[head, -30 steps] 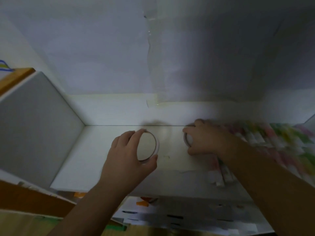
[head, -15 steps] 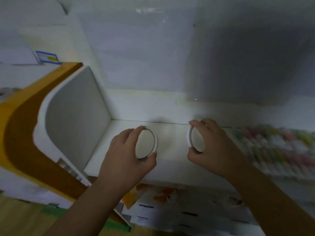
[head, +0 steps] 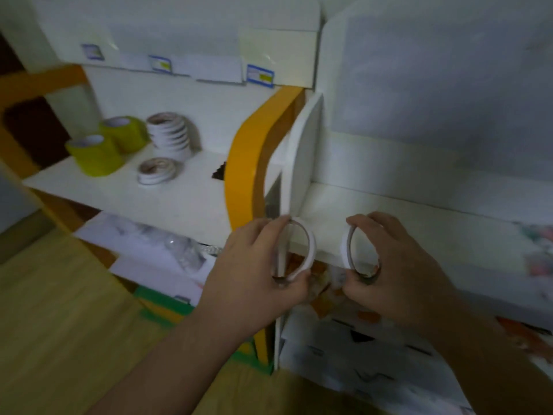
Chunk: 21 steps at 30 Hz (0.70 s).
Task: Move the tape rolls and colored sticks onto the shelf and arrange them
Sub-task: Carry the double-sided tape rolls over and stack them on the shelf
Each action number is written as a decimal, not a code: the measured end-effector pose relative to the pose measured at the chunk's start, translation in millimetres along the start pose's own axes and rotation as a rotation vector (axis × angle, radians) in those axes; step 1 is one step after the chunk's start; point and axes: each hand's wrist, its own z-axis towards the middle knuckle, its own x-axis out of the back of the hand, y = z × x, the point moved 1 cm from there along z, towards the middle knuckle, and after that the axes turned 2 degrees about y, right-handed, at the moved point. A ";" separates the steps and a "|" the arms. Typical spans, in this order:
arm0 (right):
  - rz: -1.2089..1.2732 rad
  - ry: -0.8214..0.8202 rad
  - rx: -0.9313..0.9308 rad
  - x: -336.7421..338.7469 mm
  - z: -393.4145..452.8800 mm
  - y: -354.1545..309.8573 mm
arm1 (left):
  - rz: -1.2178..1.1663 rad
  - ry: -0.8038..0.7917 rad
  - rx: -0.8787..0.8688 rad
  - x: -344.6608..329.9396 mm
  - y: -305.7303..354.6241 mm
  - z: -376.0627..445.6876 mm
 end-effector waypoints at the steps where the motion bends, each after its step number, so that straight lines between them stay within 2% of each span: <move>1: 0.010 -0.003 0.019 -7.9 0.2 -14.7 | 0.012 0.008 0.014 10.9 -12.1 -9.5; 11: 0.105 -0.031 0.170 -74.2 17.4 -140.5 | 0.109 0.100 0.212 93.4 -125.8 -84.0; 21: 0.202 -0.076 0.235 -118.0 63.8 -198.1 | 0.139 0.150 0.299 119.1 -176.7 -80.1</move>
